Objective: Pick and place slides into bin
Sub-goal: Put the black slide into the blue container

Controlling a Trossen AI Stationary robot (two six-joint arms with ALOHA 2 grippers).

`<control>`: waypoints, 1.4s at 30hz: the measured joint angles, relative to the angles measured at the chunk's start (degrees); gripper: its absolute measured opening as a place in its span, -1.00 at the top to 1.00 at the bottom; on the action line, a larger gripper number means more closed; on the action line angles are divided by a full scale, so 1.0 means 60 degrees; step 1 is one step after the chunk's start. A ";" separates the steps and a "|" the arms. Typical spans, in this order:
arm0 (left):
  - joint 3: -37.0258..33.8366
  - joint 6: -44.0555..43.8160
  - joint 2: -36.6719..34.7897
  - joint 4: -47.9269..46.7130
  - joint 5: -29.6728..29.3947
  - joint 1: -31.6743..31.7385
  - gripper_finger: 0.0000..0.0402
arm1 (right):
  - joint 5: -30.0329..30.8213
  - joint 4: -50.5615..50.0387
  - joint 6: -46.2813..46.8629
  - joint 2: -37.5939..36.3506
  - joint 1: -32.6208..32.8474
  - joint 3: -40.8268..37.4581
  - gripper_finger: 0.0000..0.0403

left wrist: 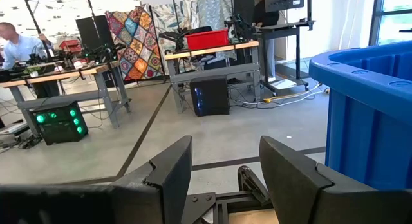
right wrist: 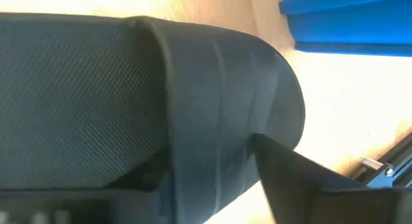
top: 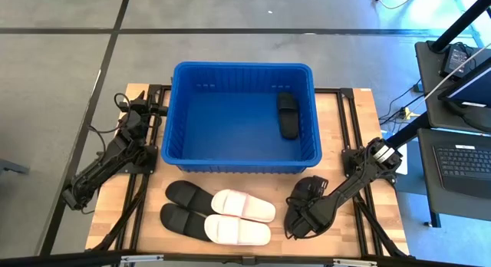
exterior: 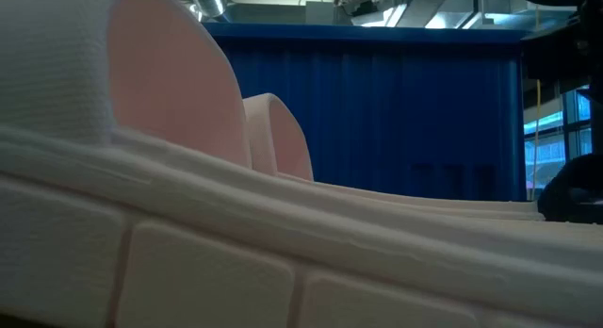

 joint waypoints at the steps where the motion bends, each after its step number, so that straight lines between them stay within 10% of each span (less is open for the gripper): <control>1: 0.0000 0.0000 0.0000 0.0000 0.0000 0.0000 0.12 | -0.0026 -0.0003 -0.0003 -0.0003 0.0000 0.0000 0.28; 7: 0.0000 -0.0004 0.0000 -0.0002 0.0004 0.0000 0.12 | -0.0726 -0.0066 -0.0039 -0.0003 -0.0032 0.0080 0.90; 21: 0.0000 -0.0033 0.0000 0.0007 0.0011 0.0000 0.12 | -0.2251 -0.0725 0.0636 -0.1827 -0.0466 0.1794 0.94; 32: 0.0000 -0.0264 0.0004 0.0007 0.0033 -0.0004 0.12 | -0.1198 -0.1151 -0.0691 -0.3401 -0.1935 0.4098 0.94; 42: 0.0000 -0.0321 0.0004 0.0004 0.0033 -0.0004 0.12 | 0.3508 -0.0938 -0.6580 -0.3613 -0.3941 0.6549 0.94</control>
